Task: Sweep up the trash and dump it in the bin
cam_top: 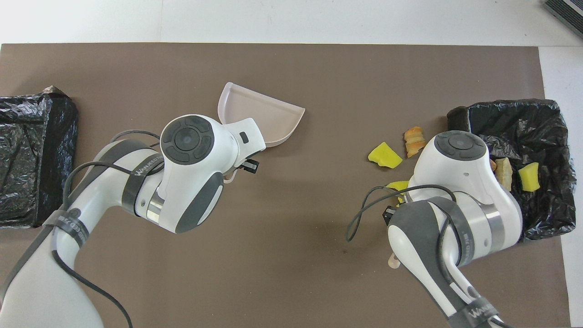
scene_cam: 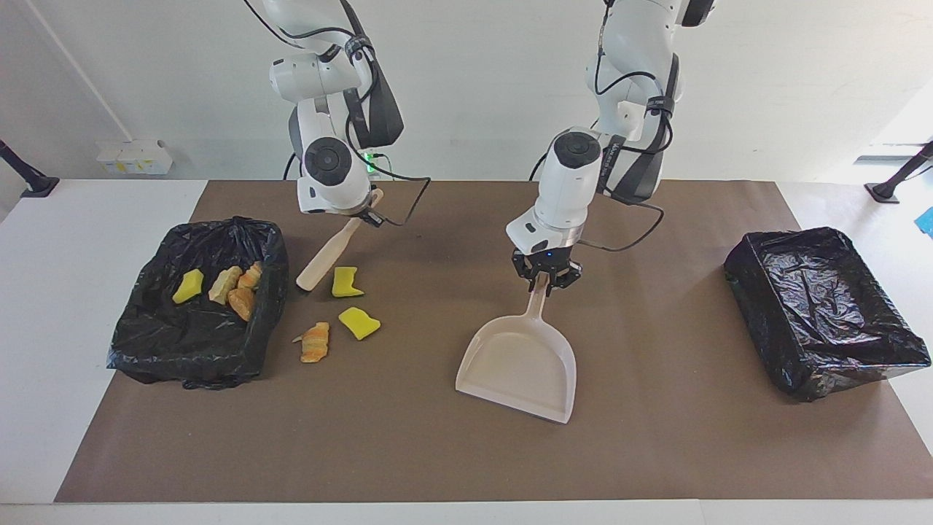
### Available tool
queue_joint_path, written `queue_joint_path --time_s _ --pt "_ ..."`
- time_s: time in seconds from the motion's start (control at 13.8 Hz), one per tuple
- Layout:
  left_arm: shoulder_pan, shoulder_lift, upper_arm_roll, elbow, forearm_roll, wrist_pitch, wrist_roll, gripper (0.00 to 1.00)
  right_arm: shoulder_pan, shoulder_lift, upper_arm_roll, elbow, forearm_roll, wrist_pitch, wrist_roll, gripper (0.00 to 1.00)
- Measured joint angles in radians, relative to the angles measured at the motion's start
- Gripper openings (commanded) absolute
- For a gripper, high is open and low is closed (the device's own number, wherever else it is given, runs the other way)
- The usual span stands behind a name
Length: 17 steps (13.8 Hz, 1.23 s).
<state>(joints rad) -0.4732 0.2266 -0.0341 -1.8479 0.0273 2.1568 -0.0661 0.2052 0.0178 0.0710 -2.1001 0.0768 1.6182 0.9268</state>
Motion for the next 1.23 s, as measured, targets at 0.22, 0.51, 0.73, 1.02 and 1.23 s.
queue_joint_path --time_s 0.22,0.51,0.73,1.02,1.23 --pt "0.026 -0.025 0.001 0.005 0.000 -0.076 0.222 0.00 0.004 0.001 0.001 -0.031 0.038 0.061 0.046 0.00" --pt "0.048 -0.047 0.001 -0.057 0.002 -0.085 0.480 0.00 0.006 0.011 0.000 -0.060 0.040 0.114 0.047 0.00" --pt "0.092 -0.065 0.001 -0.086 0.000 -0.085 0.701 0.00 -0.036 0.011 -0.003 -0.067 0.036 0.115 -0.060 0.00" --pt "0.102 -0.068 -0.005 -0.088 0.000 -0.089 0.864 0.00 -0.075 0.011 -0.006 -0.073 -0.050 0.122 -0.193 0.00" --pt "0.102 -0.068 -0.008 -0.090 0.000 -0.090 0.889 0.00 -0.084 0.023 -0.006 -0.070 -0.083 0.156 -0.254 0.00"
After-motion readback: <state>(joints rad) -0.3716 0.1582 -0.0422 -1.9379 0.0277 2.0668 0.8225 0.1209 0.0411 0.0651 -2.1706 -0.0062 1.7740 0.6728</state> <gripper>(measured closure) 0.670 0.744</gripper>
